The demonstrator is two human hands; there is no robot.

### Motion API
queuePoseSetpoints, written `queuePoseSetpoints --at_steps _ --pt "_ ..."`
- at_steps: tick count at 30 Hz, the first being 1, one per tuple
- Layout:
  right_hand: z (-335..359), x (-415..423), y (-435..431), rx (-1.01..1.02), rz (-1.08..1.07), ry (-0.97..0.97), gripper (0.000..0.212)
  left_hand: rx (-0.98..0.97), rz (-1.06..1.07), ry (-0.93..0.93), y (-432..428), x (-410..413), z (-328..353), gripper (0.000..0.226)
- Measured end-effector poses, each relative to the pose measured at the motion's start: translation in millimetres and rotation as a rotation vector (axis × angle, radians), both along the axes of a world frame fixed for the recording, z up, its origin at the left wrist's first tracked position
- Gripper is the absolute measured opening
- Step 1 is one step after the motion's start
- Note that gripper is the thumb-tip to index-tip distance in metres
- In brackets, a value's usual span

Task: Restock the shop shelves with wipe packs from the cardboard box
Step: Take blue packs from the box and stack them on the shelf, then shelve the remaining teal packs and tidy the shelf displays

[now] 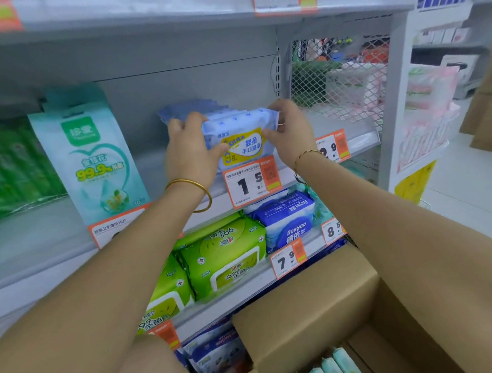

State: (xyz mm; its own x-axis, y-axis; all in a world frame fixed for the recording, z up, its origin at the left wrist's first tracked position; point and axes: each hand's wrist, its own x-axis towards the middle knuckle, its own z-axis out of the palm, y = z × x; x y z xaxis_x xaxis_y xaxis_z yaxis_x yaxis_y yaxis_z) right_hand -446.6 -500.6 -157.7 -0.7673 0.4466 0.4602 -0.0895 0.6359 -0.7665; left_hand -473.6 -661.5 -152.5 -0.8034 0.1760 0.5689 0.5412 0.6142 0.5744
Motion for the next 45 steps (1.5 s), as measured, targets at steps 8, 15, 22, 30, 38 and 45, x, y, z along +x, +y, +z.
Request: queuePoseSetpoints --at_steps 8,15,22,30,38,45 --pt "-10.4 0.1 -2.7 0.187 -0.091 -0.15 0.05 -0.029 -0.038 -0.044 -6.1 -2.0 -9.7 0.046" --pt "-14.7 6.4 -6.5 0.225 -0.081 -0.127 0.055 -0.099 -0.057 -0.069 -9.0 -2.0 -6.5 0.045" --pt "-36.8 55.6 -2.7 0.023 -0.102 0.118 0.051 -0.009 0.025 0.172 -14.4 44.8 -25.3 0.058" --pt "-172.8 151.6 8.3 -0.018 -0.097 -0.247 0.045 -0.332 -0.411 -0.163 12.5 132.9 -152.7 0.045" --pt "-333.4 194.2 44.2 -0.043 -0.023 -1.078 0.037 -0.719 -0.625 -0.59 50.2 137.8 -211.7 0.04" --pt "-422.8 185.9 74.1 0.014 -0.019 -1.377 0.053 -0.922 -0.637 -0.625 83.7 130.7 -237.0 0.032"
